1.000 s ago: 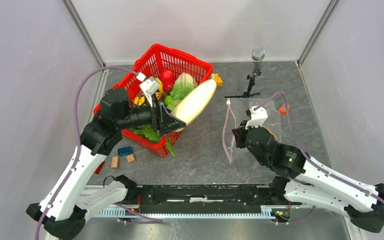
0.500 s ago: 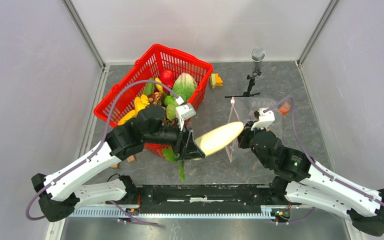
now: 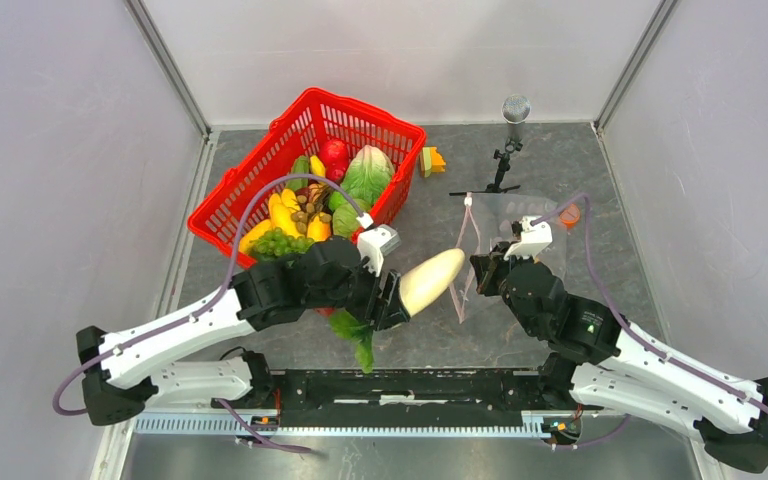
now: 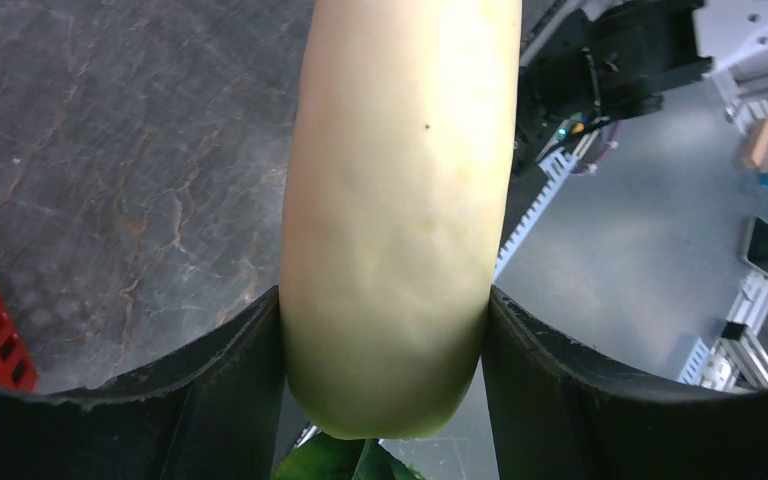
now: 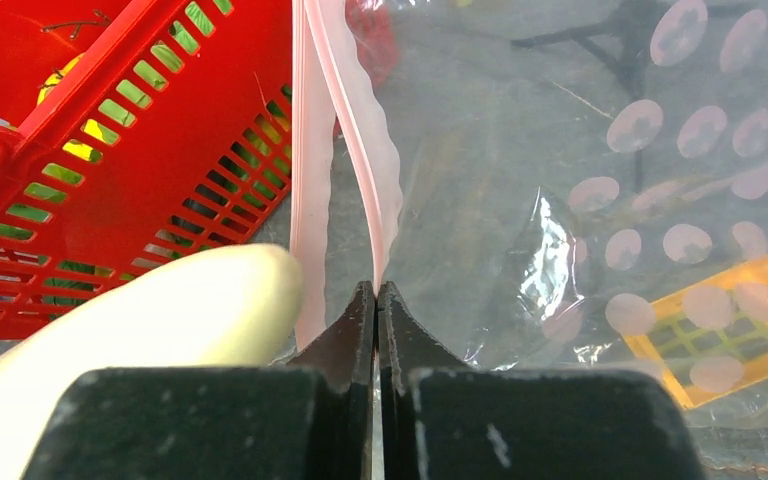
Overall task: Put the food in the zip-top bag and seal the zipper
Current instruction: Place the fake vegetable in the zipper food storage bag.
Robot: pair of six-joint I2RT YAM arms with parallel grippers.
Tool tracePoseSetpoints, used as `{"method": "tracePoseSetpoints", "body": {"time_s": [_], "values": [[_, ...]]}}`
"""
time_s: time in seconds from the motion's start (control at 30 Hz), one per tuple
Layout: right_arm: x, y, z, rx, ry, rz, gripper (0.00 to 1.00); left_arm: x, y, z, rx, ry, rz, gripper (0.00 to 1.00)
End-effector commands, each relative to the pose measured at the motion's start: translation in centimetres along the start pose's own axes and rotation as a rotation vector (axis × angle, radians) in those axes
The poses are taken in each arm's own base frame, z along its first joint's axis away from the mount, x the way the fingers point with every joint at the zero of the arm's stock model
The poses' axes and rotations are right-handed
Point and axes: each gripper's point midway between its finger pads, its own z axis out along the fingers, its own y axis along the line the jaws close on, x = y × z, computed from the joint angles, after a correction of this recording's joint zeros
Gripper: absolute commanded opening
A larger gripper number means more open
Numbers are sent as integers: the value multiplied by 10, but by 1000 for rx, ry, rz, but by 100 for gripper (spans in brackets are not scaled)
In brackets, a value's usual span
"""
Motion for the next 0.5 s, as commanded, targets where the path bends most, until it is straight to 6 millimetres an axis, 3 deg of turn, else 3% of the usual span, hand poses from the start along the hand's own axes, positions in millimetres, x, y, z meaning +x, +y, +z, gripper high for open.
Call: {"method": "tracePoseSetpoints", "body": {"time_s": [0.0,0.23,0.27,0.37,0.47], "values": [[-5,6,1,-21,-20,34,0,-8,11,9,-89,-25,-49,20],[5,14,4,-44,21,26,1,-27,3,38,-54,-70,-6,26],[6,17,5,-59,25,28,0,-30,13,41,-118,-81,-15,24],[8,28,4,-113,42,26,0,-44,22,42,-186,-126,-22,21],[15,33,3,-147,72,6,0,-59,17,40,-172,-184,-20,22]]}}
